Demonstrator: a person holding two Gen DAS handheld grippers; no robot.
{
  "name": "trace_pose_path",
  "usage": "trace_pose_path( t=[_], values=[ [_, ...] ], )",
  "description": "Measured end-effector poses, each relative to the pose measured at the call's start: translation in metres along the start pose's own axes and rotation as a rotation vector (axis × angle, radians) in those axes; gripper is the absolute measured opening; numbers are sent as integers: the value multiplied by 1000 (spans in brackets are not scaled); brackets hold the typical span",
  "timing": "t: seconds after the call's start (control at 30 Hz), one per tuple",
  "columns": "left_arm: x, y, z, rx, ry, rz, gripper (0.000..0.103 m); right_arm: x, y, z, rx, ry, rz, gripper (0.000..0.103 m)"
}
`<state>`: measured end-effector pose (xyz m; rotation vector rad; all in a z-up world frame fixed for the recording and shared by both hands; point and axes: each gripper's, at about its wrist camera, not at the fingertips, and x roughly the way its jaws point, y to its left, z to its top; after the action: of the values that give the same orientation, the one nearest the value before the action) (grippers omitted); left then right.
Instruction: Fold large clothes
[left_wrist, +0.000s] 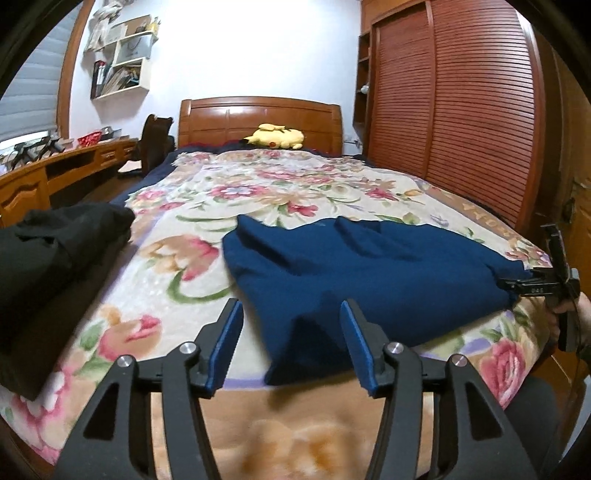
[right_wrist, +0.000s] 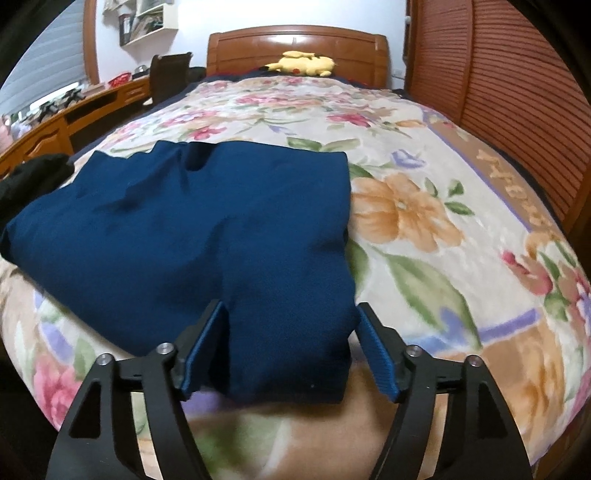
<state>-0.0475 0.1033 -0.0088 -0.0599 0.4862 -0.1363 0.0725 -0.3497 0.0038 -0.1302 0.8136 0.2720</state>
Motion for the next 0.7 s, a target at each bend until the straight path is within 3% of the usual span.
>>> trace_pose_path(
  t=[0.7],
  values=[
    [64,-99,8,84,64,-160,54,11,0,-8,47,-2,52,80]
  ],
)
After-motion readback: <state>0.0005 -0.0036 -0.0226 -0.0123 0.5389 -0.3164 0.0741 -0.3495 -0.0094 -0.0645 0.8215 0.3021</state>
